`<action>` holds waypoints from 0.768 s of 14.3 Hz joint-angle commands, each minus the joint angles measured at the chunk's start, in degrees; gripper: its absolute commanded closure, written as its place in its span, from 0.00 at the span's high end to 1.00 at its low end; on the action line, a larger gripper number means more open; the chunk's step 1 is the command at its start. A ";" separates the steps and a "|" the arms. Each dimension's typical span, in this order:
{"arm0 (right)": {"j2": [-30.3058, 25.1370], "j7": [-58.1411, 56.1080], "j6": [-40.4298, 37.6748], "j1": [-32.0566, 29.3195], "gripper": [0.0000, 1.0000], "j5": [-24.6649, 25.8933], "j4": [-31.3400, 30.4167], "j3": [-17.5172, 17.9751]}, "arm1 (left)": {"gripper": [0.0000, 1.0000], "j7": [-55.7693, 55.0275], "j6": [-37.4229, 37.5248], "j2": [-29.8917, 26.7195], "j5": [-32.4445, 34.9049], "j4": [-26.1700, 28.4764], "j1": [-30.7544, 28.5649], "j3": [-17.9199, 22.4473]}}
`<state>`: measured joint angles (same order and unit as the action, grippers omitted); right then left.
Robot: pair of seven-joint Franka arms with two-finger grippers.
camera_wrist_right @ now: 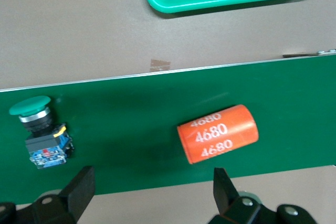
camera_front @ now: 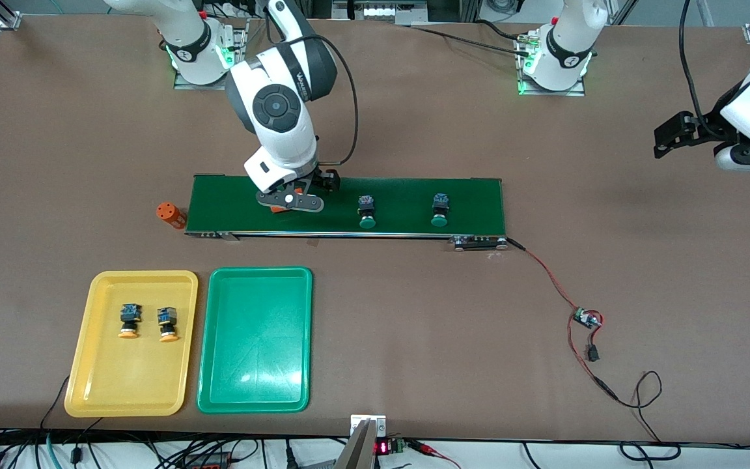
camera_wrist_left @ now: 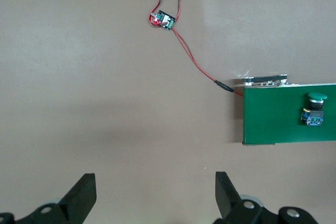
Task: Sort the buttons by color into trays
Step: 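Lower the right gripper and grasp a green-capped button on the belt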
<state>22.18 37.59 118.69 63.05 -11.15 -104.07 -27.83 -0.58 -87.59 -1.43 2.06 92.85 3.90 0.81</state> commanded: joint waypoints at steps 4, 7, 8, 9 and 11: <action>1.55 0.82 0.40 0.85 1.00 -1.32 2.64 -0.03 | 1.00 1.46 1.28 -0.41 0.84 -0.30 0.76 0.15; 4.08 0.64 0.40 1.72 1.00 -3.61 5.36 0.14 | 1.00 1.46 1.20 -0.41 0.22 -0.65 0.67 0.15; 5.49 0.64 0.40 1.73 1.00 -3.61 6.41 0.23 | 1.00 1.46 1.19 -0.41 0.13 -0.65 0.67 0.15; 6.37 0.73 0.49 1.73 1.00 -3.70 6.95 0.23 | 1.00 1.46 1.19 -0.41 0.05 -0.65 0.67 0.15; 7.87 0.64 0.58 1.73 1.00 -4.75 7.74 0.32 | 1.00 1.46 1.02 -0.32 0.05 -0.65 0.58 0.24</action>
<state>27.46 37.69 119.17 64.77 -14.24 -98.71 -27.47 -0.39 -87.39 -1.43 2.06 92.77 4.17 0.70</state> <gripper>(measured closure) 0.000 0.000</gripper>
